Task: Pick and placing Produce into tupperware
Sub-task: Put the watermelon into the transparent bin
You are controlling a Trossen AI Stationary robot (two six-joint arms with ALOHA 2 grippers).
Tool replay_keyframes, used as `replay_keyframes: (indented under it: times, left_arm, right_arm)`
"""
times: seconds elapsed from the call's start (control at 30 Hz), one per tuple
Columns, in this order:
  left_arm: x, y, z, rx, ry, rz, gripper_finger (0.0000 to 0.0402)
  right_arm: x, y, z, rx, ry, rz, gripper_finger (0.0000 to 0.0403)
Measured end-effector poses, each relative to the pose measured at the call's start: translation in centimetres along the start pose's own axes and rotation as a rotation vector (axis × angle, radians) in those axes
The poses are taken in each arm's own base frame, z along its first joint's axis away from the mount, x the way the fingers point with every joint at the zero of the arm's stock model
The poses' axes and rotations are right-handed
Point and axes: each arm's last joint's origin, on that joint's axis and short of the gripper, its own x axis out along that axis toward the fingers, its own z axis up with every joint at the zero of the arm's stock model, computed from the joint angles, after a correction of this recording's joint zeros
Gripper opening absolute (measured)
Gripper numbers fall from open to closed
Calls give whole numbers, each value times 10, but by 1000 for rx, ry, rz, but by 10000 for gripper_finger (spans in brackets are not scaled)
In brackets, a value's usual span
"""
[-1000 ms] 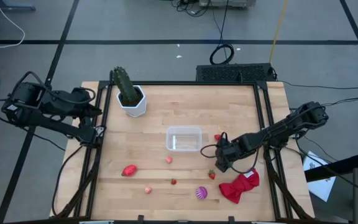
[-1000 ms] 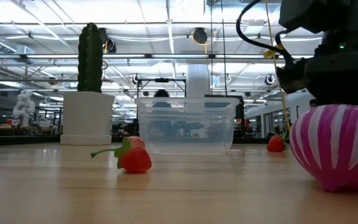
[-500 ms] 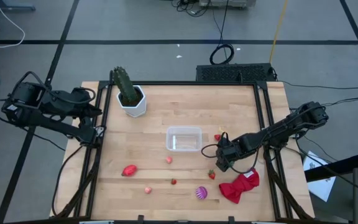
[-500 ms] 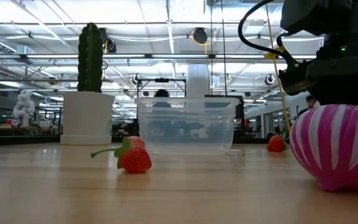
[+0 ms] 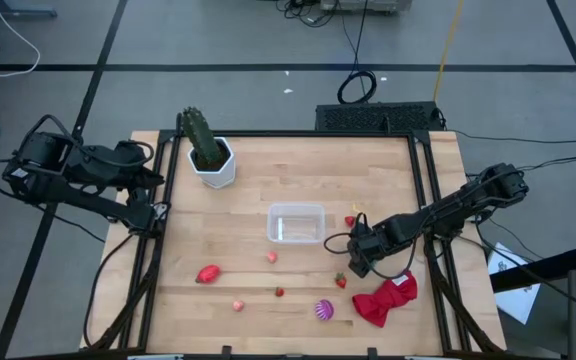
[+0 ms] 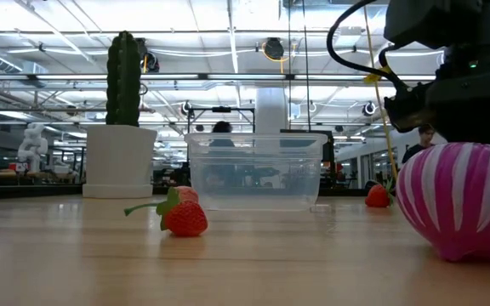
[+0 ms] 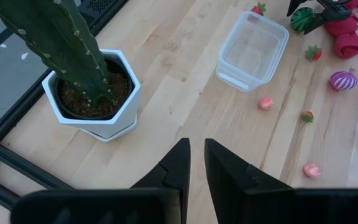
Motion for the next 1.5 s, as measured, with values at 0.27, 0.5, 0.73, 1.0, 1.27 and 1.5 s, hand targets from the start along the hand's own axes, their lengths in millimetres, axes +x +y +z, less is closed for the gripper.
replay_keyframes:
  times: [0.27, 0.5, 0.73, 1.0, 1.27, 1.5]
  left_arm:
    - [0, 0, 0, 0, 0, 0, 51]
    - [0, 0, 0, 0, 0, 0, 51]
    - [0, 0, 0, 0, 0, 0, 51]
    - [0, 0, 0, 0, 0, 0, 51]
    - [0, 0, 0, 0, 0, 0, 51]
    - [0, 0, 0, 0, 0, 0, 51]
  right_arm:
    - [0, -2, -2, 1, 30, -13, 382]
    - [0, -2, -2, 1, 29, -13, 382]
    - [0, -1, -1, 1, 25, -5, 382]
    - [0, 2, 0, 0, 9, 24, 382]
    - [0, 4, 1, -2, -2, 46, 382]
    - [0, 5, 2, -28, -7, 57, 382]
